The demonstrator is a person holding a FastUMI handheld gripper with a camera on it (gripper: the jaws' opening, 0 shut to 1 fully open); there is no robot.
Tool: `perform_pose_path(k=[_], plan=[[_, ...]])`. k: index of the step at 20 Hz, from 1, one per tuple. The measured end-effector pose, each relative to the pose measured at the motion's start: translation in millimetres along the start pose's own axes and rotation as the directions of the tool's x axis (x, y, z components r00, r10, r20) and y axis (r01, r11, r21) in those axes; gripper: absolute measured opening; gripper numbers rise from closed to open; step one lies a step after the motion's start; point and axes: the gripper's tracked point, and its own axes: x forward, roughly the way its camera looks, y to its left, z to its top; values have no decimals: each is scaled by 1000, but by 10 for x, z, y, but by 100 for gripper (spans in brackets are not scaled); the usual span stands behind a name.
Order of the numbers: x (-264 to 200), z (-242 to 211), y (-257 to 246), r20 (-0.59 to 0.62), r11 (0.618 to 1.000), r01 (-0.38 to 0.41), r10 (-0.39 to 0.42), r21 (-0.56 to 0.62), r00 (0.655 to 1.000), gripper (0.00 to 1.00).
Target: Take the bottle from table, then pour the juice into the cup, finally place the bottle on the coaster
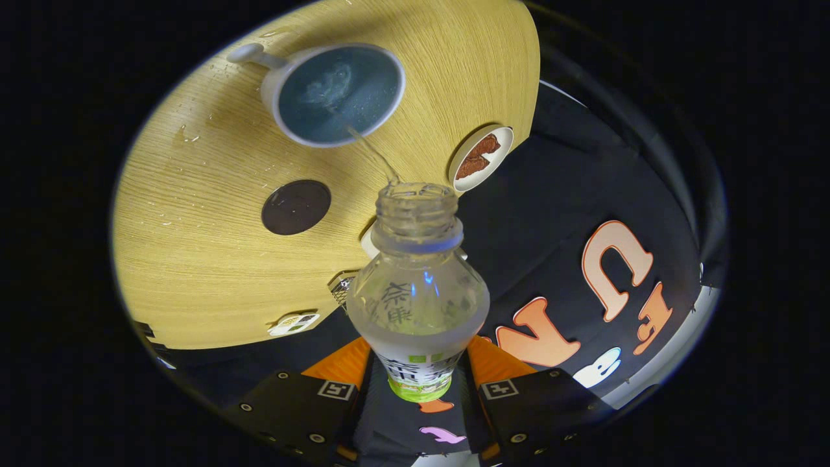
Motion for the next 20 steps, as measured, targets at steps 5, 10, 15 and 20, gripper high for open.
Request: perform_pose_path(k=[5,10,15,20], plan=[[7,10,8,8,1000,-6,6,-1,1000,56],[40,-5,56,3,1000,-9,9,25,1000,56],[42,-11,97,7,996,-7,6,93,1000,56],[9,-35,188,11,971,-22,20,236,1000,56]])
